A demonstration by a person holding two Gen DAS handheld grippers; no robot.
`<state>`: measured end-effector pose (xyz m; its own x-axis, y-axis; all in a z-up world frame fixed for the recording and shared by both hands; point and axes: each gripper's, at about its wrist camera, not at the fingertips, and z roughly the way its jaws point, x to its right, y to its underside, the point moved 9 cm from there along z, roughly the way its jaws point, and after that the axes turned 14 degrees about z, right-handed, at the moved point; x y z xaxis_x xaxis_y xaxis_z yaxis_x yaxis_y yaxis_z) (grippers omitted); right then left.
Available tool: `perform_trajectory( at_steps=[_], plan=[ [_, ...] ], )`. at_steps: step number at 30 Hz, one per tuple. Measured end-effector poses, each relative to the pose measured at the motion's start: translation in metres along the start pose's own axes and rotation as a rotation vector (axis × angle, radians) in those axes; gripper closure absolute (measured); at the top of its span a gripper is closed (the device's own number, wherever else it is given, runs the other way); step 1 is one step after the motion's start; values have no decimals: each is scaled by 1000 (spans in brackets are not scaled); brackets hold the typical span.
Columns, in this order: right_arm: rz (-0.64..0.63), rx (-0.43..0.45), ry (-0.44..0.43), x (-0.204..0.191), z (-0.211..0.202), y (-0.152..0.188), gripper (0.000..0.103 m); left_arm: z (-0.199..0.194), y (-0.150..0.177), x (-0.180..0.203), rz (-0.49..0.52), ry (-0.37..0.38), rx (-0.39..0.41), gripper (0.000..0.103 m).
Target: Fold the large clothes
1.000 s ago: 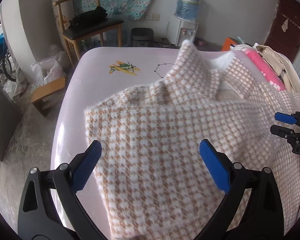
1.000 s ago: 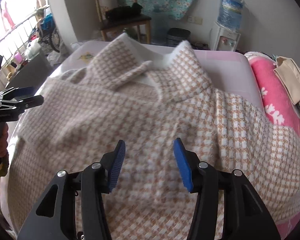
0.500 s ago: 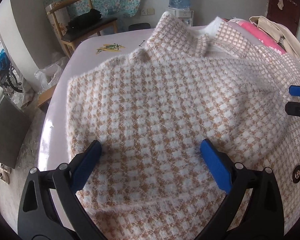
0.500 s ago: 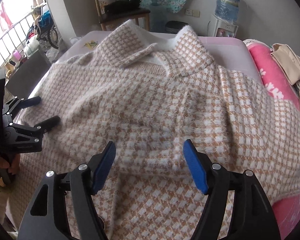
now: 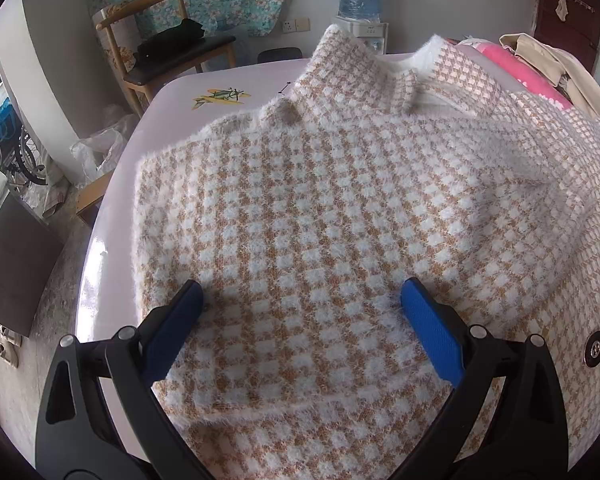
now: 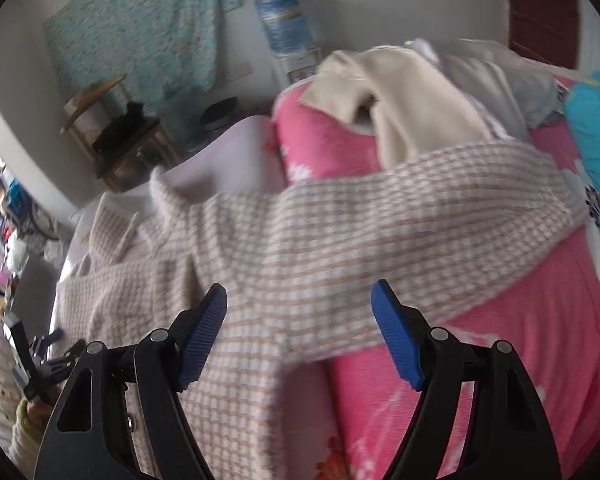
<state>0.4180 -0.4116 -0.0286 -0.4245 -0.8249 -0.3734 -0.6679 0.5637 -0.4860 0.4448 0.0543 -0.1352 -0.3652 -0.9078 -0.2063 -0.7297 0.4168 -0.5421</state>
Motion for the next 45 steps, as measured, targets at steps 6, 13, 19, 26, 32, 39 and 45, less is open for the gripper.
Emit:
perform_trajectory(
  at_steps=[6, 13, 19, 26, 32, 39, 45],
  plan=[
    [258, 61, 147, 132, -11, -62, 30, -2, 2, 0, -2, -3, 0, 7],
    [514, 36, 182, 220, 12, -90, 43, -1, 1, -1, -2, 0, -7, 7],
    [660, 17, 167, 251, 46, -99, 48, 0, 1, -1, -3, 0, -8, 7],
    [705, 29, 186, 257, 71, -101, 61, 0, 1, -1, -6, -4, -10, 7],
    [612, 93, 231, 235, 55, -103, 85, 1, 0, -1, -5, -3, -12, 7],
    [471, 231, 173, 175, -4, -111, 87, 1, 1, -1, -6, -2, -15, 7],
    [314, 325, 106, 127, -72, -126, 87, 2, -2, -1, -6, 1, -56, 7]
  ],
)
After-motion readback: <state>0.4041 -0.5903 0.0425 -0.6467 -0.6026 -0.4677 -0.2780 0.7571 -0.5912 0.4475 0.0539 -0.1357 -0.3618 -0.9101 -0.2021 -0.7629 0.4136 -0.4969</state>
